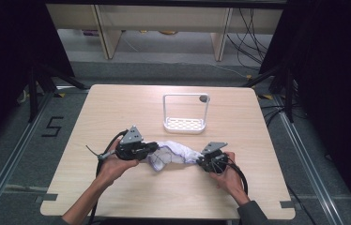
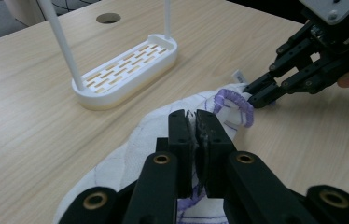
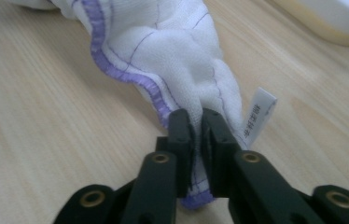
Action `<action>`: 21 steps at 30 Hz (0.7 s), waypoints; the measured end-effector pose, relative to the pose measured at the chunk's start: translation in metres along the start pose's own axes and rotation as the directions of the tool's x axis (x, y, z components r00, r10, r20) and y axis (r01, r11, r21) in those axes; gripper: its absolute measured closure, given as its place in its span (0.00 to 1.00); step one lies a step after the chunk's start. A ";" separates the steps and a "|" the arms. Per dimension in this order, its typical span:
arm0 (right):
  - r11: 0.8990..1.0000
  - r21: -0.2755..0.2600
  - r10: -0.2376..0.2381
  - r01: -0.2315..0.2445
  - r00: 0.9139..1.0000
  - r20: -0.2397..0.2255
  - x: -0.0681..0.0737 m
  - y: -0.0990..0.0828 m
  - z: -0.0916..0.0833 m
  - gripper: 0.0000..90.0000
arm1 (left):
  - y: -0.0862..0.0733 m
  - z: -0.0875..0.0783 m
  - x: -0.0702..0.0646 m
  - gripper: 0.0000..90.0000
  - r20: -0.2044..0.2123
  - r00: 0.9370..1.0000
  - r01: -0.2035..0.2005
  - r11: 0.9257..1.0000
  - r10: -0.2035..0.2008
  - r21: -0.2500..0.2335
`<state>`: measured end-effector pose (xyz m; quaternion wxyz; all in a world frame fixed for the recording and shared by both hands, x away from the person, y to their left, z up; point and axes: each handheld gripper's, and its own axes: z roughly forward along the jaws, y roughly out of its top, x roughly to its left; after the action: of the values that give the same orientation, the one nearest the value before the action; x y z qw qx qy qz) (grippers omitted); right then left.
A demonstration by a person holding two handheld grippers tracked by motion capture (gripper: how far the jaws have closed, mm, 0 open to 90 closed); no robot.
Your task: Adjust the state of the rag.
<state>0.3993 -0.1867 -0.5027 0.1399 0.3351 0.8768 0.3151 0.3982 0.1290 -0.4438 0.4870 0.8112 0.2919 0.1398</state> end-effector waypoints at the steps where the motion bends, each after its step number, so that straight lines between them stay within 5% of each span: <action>1: 1.000 -0.018 0.011 -0.011 1.000 -0.016 -0.003 -0.001 -0.002 0.95 | 0.000 -0.001 0.001 0.94 -0.001 1.000 0.000 1.000 0.000 -0.006; 7: 0.996 -0.072 0.038 -0.042 0.997 -0.064 -0.006 0.003 -0.032 0.96 | 0.003 -0.016 0.007 0.95 -0.027 1.000 0.008 0.999 -0.009 -0.033; 12: 0.991 -0.131 0.001 -0.010 0.997 -0.073 -0.003 0.011 -0.066 0.97 | 0.009 -0.037 0.005 0.96 -0.032 0.999 -0.010 0.998 0.008 -0.068; 13: 0.990 -0.136 0.027 -0.039 0.996 -0.088 0.000 0.013 -0.073 0.97 | 0.011 -0.042 0.004 0.96 -0.027 1.000 -0.009 0.997 0.007 -0.077; 21: 0.976 -0.219 -0.043 0.012 0.990 -0.136 0.000 0.037 -0.129 0.97 | 0.036 -0.088 -0.016 0.96 0.019 0.999 -0.047 0.988 0.050 -0.147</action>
<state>0.3585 -0.2244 -0.3810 0.1184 0.2829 0.8492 0.4298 0.3529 0.1689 -0.3684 0.5452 0.7815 0.2555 0.1635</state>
